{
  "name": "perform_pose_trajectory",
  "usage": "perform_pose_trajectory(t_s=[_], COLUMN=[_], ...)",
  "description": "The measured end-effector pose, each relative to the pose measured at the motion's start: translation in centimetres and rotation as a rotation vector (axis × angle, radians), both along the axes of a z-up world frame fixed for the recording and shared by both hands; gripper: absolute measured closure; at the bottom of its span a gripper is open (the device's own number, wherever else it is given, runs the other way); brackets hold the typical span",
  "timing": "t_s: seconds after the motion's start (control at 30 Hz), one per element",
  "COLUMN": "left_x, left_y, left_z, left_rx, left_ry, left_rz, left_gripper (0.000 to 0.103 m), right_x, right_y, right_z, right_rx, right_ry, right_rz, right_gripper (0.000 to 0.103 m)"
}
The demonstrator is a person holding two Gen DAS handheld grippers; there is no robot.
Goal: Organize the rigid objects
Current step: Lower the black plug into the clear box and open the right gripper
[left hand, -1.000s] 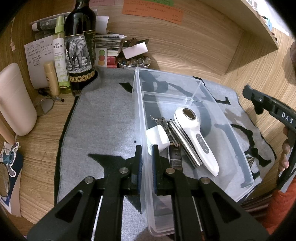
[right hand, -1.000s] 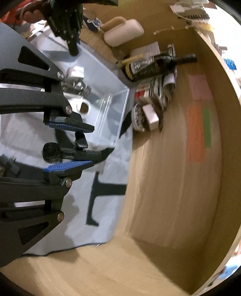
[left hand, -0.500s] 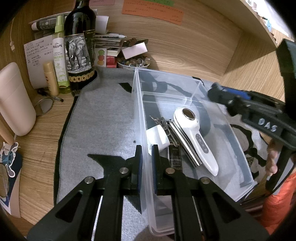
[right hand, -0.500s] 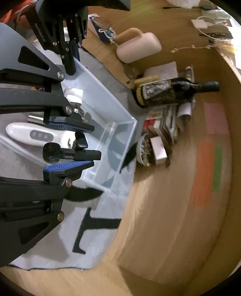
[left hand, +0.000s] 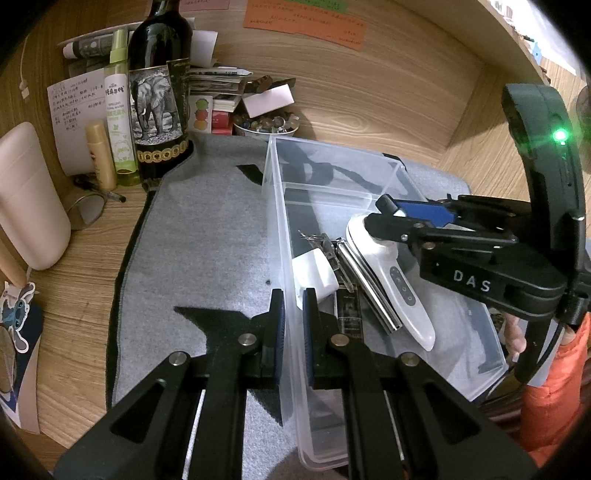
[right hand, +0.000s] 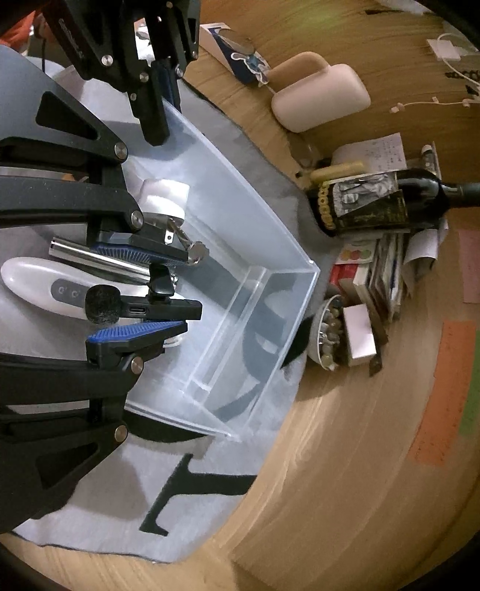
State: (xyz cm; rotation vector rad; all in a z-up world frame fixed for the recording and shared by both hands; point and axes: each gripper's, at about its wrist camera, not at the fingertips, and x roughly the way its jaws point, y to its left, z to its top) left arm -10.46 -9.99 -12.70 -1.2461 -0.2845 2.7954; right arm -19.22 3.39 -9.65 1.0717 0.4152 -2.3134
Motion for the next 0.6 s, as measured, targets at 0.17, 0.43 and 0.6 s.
perform_pose_trajectory(t_s=[0.17,0.43,0.6], left_x=[0.0,0.0,0.0], left_y=[0.0,0.0,0.0], left_z=[0.0,0.0,0.0], left_rx=[-0.001,0.000,0.001], left_ry=[0.000,0.000,0.000], left_rz=[0.000,0.000,0.000], left_gripper=[0.095,0.095,0.095], right_x=[0.0,0.4,0.9], right_y=[0.1,0.9,2.2], right_z=[0.1,1.2,2.3], right_rx=[-0.007,-0.036,-0.057], right_ry=[-0.006,0.025,0.063], right_rz=[-0.007,-0.037,-0.072], right_gripper=[0.075,0.061,0.049])
